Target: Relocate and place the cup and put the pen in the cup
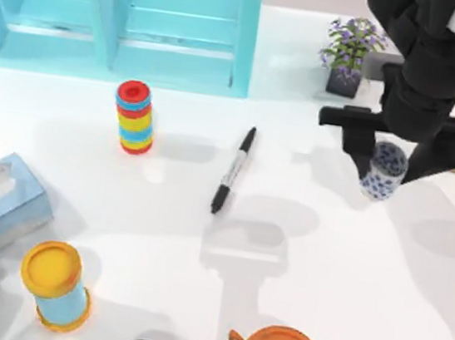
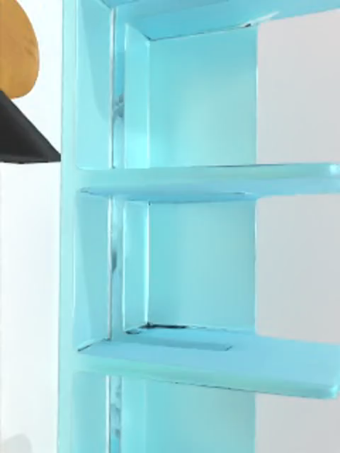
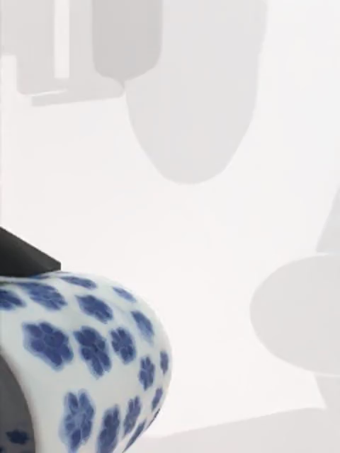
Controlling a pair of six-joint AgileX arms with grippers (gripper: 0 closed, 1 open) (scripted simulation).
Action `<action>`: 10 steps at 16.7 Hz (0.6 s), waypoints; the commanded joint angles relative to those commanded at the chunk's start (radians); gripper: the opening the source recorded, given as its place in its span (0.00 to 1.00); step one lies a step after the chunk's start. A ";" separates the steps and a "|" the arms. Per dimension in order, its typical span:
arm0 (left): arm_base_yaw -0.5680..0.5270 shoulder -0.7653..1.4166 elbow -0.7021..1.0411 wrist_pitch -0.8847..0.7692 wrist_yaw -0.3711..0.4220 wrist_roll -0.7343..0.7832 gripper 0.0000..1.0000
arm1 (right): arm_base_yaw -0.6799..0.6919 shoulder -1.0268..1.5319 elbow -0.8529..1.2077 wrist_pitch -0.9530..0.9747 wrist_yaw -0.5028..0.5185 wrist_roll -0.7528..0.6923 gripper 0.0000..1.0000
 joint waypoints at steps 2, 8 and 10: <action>0.000 0.000 0.000 0.000 0.000 0.000 1.00 | 0.002 0.005 -0.017 0.018 0.000 -0.001 0.00; 0.000 0.000 0.000 0.000 0.000 0.000 1.00 | 0.005 0.034 -0.126 0.165 0.003 0.001 0.00; 0.000 0.000 0.000 0.000 0.000 0.000 1.00 | 0.005 0.034 -0.126 0.165 0.003 0.001 0.00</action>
